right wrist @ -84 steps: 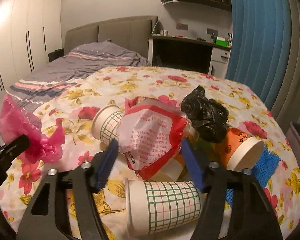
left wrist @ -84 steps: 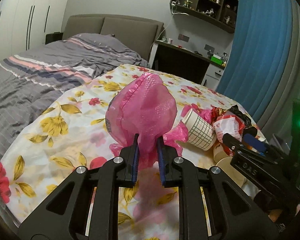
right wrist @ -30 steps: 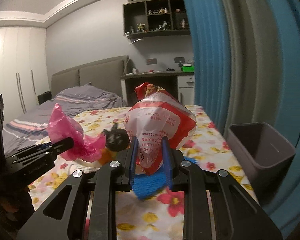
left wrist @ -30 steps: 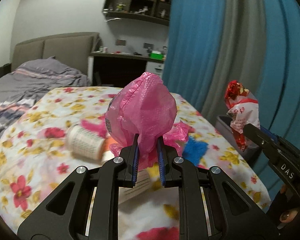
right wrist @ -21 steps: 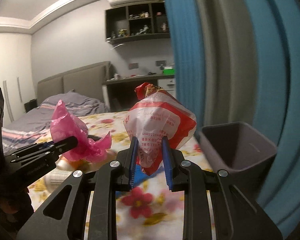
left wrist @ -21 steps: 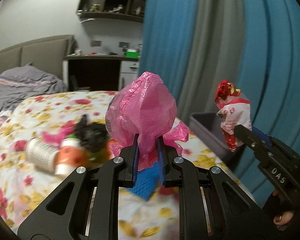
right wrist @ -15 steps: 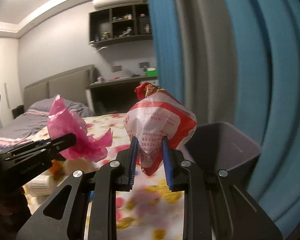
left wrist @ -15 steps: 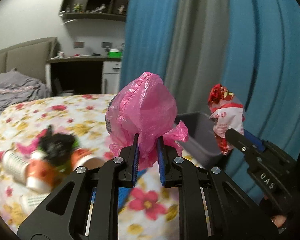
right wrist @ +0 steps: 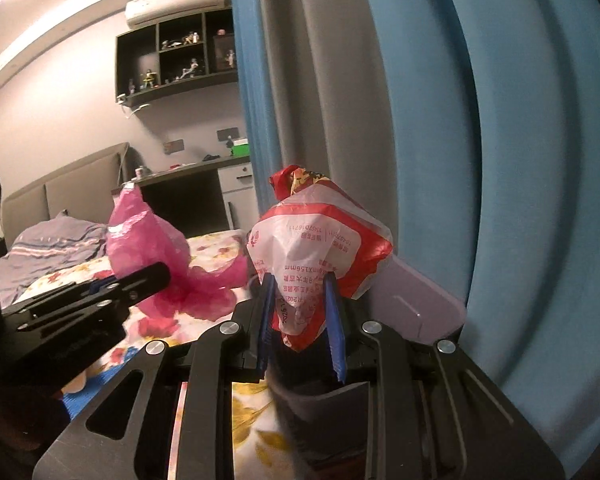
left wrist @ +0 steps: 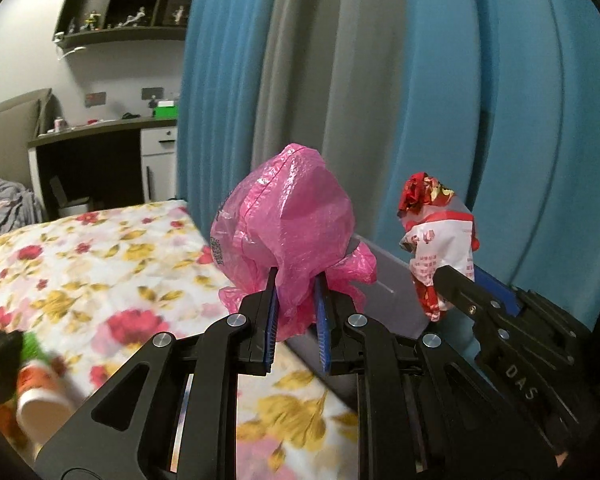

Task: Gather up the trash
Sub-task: 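Carry the pink bag and snack wrapper over the grey bin and lower them in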

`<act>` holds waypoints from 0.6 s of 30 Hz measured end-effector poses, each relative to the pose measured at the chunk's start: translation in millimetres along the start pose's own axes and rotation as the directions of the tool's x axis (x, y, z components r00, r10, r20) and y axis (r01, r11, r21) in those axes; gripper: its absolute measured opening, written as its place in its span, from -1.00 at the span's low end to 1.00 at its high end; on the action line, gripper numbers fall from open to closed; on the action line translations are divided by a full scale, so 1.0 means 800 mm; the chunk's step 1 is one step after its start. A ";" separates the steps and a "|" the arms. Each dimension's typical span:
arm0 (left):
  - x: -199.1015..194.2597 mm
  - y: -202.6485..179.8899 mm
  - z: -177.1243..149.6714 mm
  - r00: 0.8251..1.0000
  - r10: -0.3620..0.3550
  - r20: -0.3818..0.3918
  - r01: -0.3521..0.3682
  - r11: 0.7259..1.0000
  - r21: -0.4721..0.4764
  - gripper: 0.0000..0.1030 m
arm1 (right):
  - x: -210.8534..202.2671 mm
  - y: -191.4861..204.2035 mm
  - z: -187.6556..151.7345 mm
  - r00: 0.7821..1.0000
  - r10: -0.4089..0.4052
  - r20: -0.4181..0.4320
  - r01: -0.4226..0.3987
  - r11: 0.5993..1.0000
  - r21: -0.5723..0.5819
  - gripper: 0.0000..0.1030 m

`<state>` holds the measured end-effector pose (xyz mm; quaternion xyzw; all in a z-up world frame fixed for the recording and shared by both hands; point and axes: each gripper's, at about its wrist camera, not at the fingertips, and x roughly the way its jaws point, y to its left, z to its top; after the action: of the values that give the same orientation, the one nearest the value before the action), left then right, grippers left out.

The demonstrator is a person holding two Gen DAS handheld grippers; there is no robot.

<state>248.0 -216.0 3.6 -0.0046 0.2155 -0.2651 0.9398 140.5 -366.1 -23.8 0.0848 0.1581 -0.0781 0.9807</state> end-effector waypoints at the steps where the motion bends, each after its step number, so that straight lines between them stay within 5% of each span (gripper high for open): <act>1: 0.004 -0.003 -0.001 1.000 -0.003 -0.001 0.003 1.000 0.003 -0.69 | 0.005 -0.005 0.001 1.000 -0.007 -0.004 0.007 1.000 0.002 -0.51; 18: 0.100 -0.028 -0.010 0.992 -0.092 -0.081 0.093 0.996 0.010 -0.69 | 0.059 -0.039 0.003 0.996 -0.045 -0.078 0.048 0.998 0.047 -0.49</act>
<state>295.4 -274.5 -32.9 0.0026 0.2510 -0.3100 0.9170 179.7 -402.9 -41.1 0.1079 0.1957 -0.1014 0.9694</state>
